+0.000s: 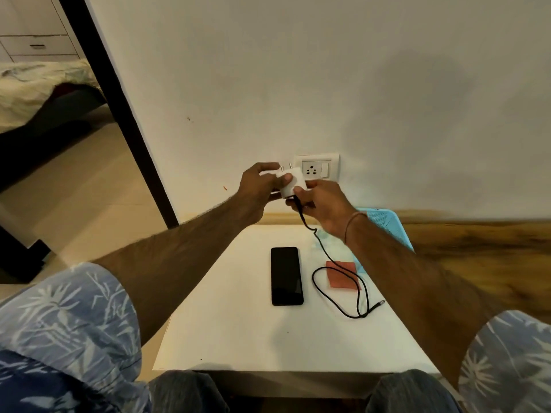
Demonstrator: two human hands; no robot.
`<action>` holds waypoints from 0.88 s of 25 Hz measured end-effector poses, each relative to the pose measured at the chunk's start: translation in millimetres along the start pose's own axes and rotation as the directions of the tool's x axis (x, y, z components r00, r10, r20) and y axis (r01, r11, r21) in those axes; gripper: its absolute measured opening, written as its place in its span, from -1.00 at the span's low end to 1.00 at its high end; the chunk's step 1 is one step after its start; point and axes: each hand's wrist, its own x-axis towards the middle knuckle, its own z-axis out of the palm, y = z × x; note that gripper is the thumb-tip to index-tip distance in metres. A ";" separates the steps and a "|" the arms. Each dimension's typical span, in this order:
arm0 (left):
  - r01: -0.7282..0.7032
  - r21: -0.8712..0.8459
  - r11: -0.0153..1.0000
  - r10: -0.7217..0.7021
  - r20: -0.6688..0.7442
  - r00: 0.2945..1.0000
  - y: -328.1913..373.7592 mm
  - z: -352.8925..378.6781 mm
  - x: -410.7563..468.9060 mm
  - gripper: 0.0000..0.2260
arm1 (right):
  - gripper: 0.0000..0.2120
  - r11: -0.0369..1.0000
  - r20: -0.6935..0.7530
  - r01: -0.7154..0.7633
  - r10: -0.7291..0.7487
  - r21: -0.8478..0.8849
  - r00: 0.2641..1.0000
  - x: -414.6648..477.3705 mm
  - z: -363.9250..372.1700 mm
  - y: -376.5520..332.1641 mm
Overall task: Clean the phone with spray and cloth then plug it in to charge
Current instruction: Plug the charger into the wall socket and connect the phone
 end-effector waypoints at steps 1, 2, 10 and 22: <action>0.025 -0.016 1.000 -0.025 -0.002 1.000 -9.1 0.4 -0.9 -0.60 | -0.75 0.994 -0.040 -0.056 0.060 0.093 0.997 -0.9 -0.8 8.6; 0.040 -0.024 0.999 -0.040 -0.003 0.999 -19.3 1.0 -2.1 -0.59 | -0.77 0.977 -0.077 -0.105 0.121 0.185 0.990 0.1 -1.3 17.1; 0.052 0.117 0.992 -0.044 -0.073 0.996 -75.5 25.9 32.0 -0.55 | -0.68 0.998 -0.426 -0.015 -0.015 -0.066 0.905 38.6 -10.3 52.9; 0.025 0.198 0.980 -0.001 -0.119 0.993 -88.7 53.8 108.0 -0.53 | -0.65 0.967 -0.479 -0.018 -0.109 -0.252 0.871 119.7 -29.7 47.4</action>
